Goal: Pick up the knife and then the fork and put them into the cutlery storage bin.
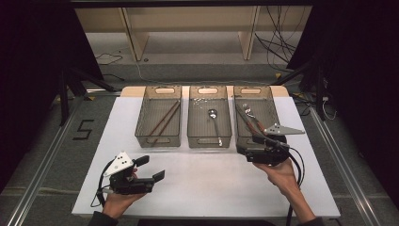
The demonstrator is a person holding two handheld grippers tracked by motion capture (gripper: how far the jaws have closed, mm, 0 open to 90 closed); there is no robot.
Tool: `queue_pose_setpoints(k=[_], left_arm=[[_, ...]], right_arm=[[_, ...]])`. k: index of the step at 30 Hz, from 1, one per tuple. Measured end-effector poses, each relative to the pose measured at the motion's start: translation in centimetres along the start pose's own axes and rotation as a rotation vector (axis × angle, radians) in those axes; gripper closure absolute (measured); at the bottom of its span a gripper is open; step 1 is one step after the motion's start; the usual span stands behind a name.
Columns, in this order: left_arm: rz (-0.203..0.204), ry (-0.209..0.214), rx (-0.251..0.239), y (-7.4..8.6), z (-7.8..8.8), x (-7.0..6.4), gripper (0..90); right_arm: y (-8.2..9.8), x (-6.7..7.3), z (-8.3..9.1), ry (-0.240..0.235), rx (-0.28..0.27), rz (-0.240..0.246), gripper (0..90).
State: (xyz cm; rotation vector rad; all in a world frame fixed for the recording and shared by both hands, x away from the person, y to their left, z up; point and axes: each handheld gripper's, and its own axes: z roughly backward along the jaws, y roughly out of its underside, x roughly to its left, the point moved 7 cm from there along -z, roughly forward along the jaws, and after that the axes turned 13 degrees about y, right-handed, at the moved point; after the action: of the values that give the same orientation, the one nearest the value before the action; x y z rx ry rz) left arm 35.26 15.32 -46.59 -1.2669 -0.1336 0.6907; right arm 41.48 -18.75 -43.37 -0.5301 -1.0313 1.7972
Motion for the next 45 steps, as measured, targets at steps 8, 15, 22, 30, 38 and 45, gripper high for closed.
queue_pose_setpoints(k=[8, 15, 22, 30, 38, 45], left_arm=[[0.007, 0.002, -0.004, 0.0, 0.0, 0.0, 15.4], [0.015, 0.008, -0.004, 0.0, 0.0, 0.0, 15.4], [0.014, 0.01, -0.004, 0.0, 0.0, -0.1, 15.4], [0.013, 0.015, 0.003, 0.1, -0.1, -0.2, 15.4], [0.017, 0.025, 0.005, 0.1, 0.0, -0.3, 15.4], [0.013, 0.031, 0.015, 0.2, -0.2, -0.5, 15.4]], right_arm=[[1.5, 0.4, 1.0, -0.013, -0.051, -0.012, 21.5], [3.0, 0.9, 1.7, -0.027, -0.07, -0.011, 21.0], [3.8, 1.5, 2.3, -0.031, -0.106, 0.01, 18.9], [4.7, 1.7, 2.8, -0.026, -0.124, 0.014, 18.1], [5.5, 1.7, 3.2, -0.006, -0.148, 0.021, 16.2], [6.2, 1.4, 3.4, 0.005, -0.146, 0.019, 16.3]])
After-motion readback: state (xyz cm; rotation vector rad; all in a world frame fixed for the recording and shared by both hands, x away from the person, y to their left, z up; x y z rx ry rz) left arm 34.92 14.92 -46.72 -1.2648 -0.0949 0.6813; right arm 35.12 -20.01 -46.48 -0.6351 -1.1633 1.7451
